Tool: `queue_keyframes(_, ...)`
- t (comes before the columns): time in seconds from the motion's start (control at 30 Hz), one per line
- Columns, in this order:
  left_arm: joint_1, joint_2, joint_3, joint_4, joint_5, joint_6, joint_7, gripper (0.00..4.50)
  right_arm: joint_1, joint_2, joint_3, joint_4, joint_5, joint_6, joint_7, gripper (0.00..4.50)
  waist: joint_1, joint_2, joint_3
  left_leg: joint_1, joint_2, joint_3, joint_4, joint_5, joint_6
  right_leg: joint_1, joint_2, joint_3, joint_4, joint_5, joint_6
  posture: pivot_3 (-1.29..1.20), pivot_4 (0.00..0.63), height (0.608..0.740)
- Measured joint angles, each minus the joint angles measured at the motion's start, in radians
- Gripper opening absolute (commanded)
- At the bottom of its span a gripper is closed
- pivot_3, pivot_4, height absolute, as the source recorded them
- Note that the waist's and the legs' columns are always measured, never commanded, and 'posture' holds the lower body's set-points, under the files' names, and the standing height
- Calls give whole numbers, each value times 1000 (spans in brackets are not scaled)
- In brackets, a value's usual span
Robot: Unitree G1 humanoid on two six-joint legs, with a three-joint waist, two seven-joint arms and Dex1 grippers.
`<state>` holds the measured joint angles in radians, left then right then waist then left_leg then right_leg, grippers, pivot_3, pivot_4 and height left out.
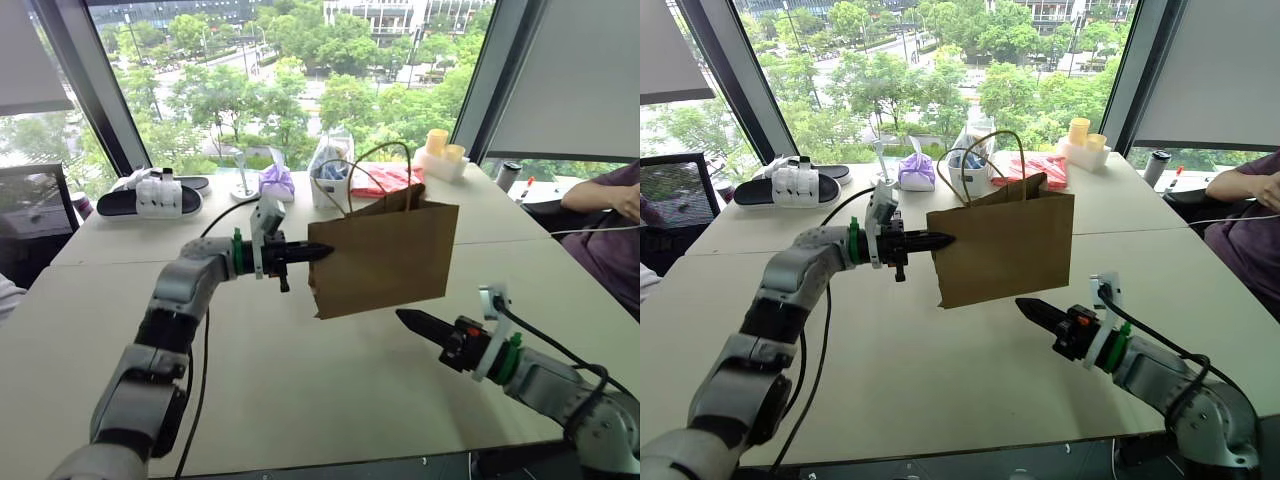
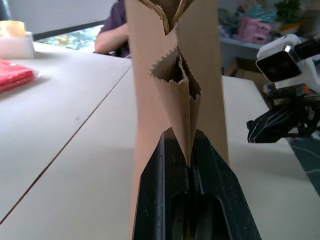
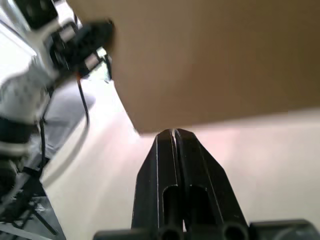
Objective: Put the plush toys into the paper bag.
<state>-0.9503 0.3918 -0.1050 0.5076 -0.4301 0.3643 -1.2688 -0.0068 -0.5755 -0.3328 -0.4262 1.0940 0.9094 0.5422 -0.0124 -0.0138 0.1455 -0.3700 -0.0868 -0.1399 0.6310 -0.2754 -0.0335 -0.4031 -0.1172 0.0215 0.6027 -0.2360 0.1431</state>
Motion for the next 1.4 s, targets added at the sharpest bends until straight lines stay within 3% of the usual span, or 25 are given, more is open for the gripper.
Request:
queue_keyframes(0.27, -180, -79, -69, 516, 204, -383, -146, 17, 214, -32, -116, -187, 128, -2, -59, 0, 3, -2, 1, -2, 0, 0, 0, -2, 3, 0, -1, -1, -5, 0, 0, 0, 150, 740)
queue_keyframes(0.33, -206, -96, -69, 580, 230, -441, -150, 531, 233, -27, -115, -211, 145, -10, -89, 0, 5, -3, 1, -2, 0, 0, 1, -2, 3, 1, -1, -1, -5, 1, 1, 0, 150, 740)
queue_keyframes(0.4, -222, -105, -69, 636, 268, -501, -149, 1338, 234, -1, -103, -224, 150, -29, -127, 0, 3, -3, 1, -1, 0, 0, 1, -2, 3, 1, -1, -1, -5, 1, 2, 0, 150, 740)
queue_keyframes(0.6, -235, -113, -59, 705, 323, -590, -121, 4192, 212, 3, -33, -228, 150, -43, -161, 0, 2, -3, 1, -1, 0, -1, 1, -2, 3, 1, -1, -1, -4, 1, 2, 0, 150, 740)
queue_keyframes(0.87, -232, -34, 14, 695, 352, -621, -32, 4192, 123, -43, 36, -174, 125, -42, -130, 0, 2, -3, 1, -1, 0, -2, 1, -2, 3, 0, 0, -2, -3, 1, 2, 0, 150, 740)
queue_keyframes(0.97, -107, 10, 99, 458, 254, -472, -32, 4192, 118, -60, 72, -176, 100, -42, -103, 0, -3, -2, 0, -1, 1, -2, 1, -2, 4, 0, 0, -1, -3, 1, 2, 0, 150, 740)
queue_keyframes(1.1, 353, 85, 194, -215, 75, -47, 111, 4192, 127, -79, 73, -183, 62, -53, -91, 0, -28, 1, -1, 2, 6, -3, -1, -5, 8, -3, -1, 1, 3, 1, 2, 0, 150, 740)
queue_keyframes(1.27, 791, 5, 297, -842, -93, 309, 473, 4192, 243, -145, 9, -243, 19, -89, -21, 0, 14, -1, -1, 2, 7, -2, 0, -5, 7, 0, 0, 2, -5, 2, 0, 0, 150, 740)
queue_keyframes(1.4, 1018, -21, 282, -1117, -164, 433, 620, 4192, 286, -177, -33, -249, 10, -108, 27, 0, 38, -2, 0, 13, 7, 0, 1, -5, 6, 14, 0, 2, -9, -1, -4, 0, 150, 740)
